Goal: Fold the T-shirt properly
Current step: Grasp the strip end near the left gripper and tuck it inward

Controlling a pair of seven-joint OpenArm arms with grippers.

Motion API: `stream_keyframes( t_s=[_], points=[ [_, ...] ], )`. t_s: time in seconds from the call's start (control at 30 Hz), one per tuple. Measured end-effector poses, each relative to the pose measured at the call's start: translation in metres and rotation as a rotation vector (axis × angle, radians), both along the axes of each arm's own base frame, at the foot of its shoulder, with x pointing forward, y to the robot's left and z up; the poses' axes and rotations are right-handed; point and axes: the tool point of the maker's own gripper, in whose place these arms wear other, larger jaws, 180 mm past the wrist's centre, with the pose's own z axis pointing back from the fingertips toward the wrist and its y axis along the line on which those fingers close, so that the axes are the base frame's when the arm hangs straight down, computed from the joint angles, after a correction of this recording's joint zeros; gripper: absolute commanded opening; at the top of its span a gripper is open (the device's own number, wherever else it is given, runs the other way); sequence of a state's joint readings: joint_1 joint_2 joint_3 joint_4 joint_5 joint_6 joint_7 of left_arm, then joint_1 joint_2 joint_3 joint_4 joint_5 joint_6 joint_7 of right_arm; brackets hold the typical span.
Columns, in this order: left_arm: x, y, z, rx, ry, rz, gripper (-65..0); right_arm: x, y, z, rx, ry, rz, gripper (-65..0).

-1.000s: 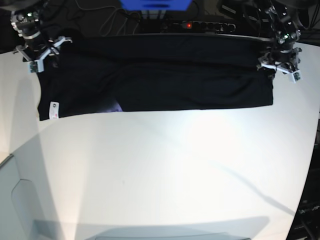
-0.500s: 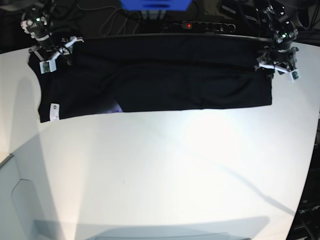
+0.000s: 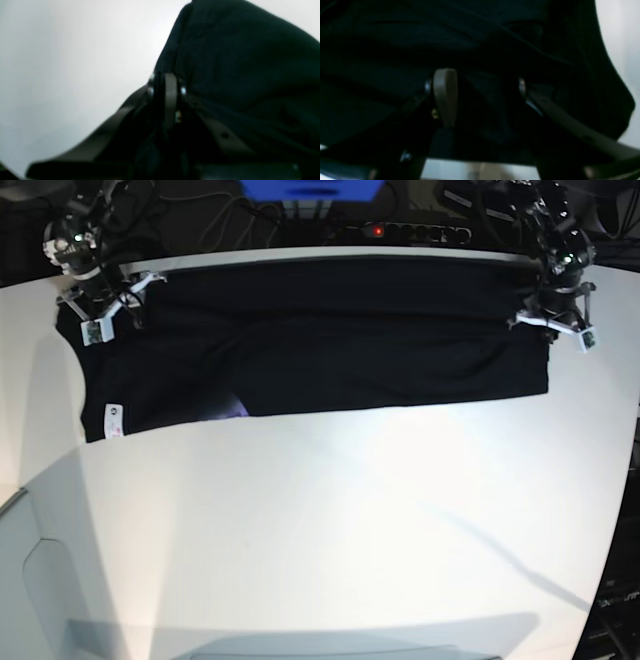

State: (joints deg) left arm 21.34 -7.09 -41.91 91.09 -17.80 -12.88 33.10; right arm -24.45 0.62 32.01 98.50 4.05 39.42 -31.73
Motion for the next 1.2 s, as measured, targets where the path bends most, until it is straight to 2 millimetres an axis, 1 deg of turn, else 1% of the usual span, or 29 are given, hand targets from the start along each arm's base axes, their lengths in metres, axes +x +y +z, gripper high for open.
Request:
stream_keyframes(
  t_s=[0.03,0.1,0.23,0.27,0.3,0.37,0.43,0.5,0.6,0.67,0.8,0.87,1.0,1.03,1.1,1.2],
  points=[
    [0.003,-0.002,0.009,0.014,-0.016,-0.011,-65.0,0.001,-0.001,0.0,-0.008,0.002,0.002,-34.1],
    [0.014,-0.01,0.037,0.048,-0.089,-0.029,-65.0,0.005,-0.001,0.0,-0.014,0.002,0.002,-34.1],
    [0.037,-0.034,0.099,0.111,-0.256,-0.079,-65.0,0.005,-0.001,0.0,-0.016,0.002,0.004,-34.1],
    [0.039,-0.041,0.111,0.119,-0.298,-0.077,-65.0,0.005,-0.001,0.0,-0.015,0.002,0.003,-34.1],
    [0.04,-0.047,0.117,0.114,-0.323,-0.07,-65.0,0.005,-0.001,0.0,-0.015,0.002,0.003,-34.1],
    [0.043,-0.065,0.11,0.077,-0.319,-0.078,-65.0,0.005,-0.001,0.0,-0.015,0.001,0.003,-34.1],
    [0.045,-0.091,0.094,0.02,-0.279,-0.138,-65.0,0.005,-0.001,0.0,-0.015,0.001,0.003,-34.1],
    [0.05,-0.128,0.084,-0.046,-0.277,-0.219,-65.0,0.005,-0.001,0.0,-0.016,0.002,0.004,-34.1],
    [0.048,-0.185,0.07,-0.149,-0.246,-0.327,-65.0,0.005,-0.001,0.0,-0.017,0.002,0.004,-34.1],
    [0.049,-0.223,0.067,-0.217,-0.245,-0.4,-65.0,0.005,-0.001,0.0,-0.017,0.0,0.004,-34.1],
    [0.049,-0.287,0.073,-0.315,-0.26,-0.544,-65.0,0.005,-0.001,0.0,-0.017,0.0,0.004,-34.1],
    [0.047,-0.303,0.073,-0.345,-0.251,-0.56,-65.0,0.006,0.001,0.0,-0.015,-0.001,0.011,-34.1],
    [0.047,-0.326,0.058,-0.385,-0.198,-0.555,-65.0,0.007,0.004,-0.001,-0.02,0.003,0.028,-34.1],
    [0.048,-0.33,0.056,-0.392,-0.191,-0.549,-65.0,0.007,0.004,-0.001,-0.019,0.003,0.03,-34.1],
    [0.05,-0.34,0.058,-0.406,-0.196,-0.559,-65.0,0.008,0.007,-0.001,-0.021,0.004,0.04,-34.1],
    [0.047,-0.349,0.053,-0.424,-0.177,-0.564,-65.0,0.009,0.008,-0.001,-0.021,0.003,0.046,-34.1]
  ],
)
